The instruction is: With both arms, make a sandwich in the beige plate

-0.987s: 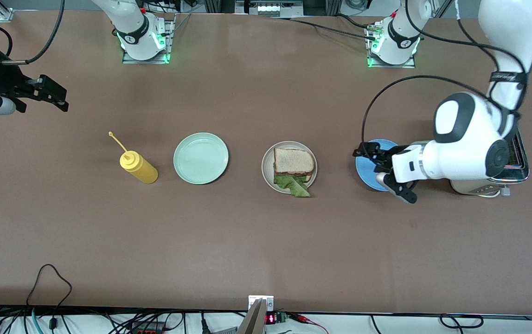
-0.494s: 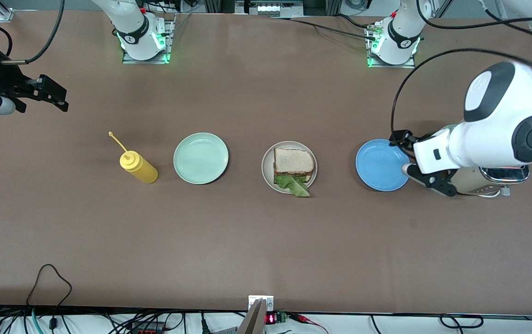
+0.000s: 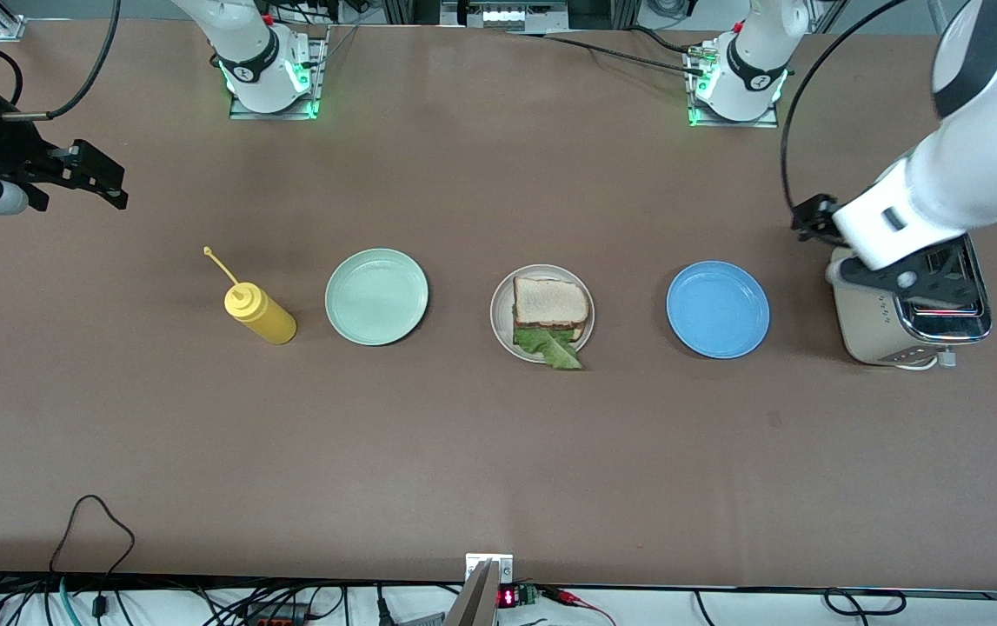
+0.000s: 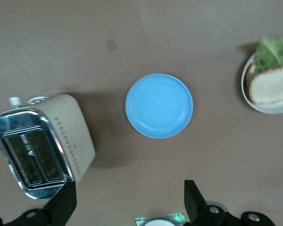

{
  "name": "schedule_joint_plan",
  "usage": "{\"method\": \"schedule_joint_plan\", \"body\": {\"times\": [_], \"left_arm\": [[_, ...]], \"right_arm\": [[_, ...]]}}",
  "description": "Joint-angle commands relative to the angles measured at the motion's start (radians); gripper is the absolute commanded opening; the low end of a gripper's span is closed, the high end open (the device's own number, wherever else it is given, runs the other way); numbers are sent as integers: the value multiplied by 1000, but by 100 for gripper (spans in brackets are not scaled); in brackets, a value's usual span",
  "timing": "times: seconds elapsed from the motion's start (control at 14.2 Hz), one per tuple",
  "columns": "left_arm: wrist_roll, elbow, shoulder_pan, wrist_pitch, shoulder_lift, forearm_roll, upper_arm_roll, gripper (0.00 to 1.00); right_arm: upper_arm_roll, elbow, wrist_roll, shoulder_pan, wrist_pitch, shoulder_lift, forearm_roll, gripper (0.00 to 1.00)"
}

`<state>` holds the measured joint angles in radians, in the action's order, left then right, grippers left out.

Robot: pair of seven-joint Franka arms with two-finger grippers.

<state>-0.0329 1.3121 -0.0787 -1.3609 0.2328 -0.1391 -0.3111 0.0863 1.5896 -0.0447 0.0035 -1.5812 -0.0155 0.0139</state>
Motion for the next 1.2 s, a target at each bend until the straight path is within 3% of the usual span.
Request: {"method": "schedule_joint_plan", "body": {"times": [0.0,0.14,0.28,0.63,1.13], "left_arm": [[-12,256,71,-175,-198,108,186,100],[-13,356,121,-253,-282,110,262,100],[-13,395,126,-254,-303,107,263,100],[2,365,132,-268,-248,102,247,100],[-28,342,128,-257,-251,114,244,100]], "right_arm": [[4,-22,-11,-8,13,8,-15,100],[-5,-22,-49,-11,13,8,-40,100],[-16,-20,-67,-11,9,9,-61,100],[-14,-20,38,-7,6,11,-37,100],[-16,-20,37,-11,4,20,-48,100]]}}
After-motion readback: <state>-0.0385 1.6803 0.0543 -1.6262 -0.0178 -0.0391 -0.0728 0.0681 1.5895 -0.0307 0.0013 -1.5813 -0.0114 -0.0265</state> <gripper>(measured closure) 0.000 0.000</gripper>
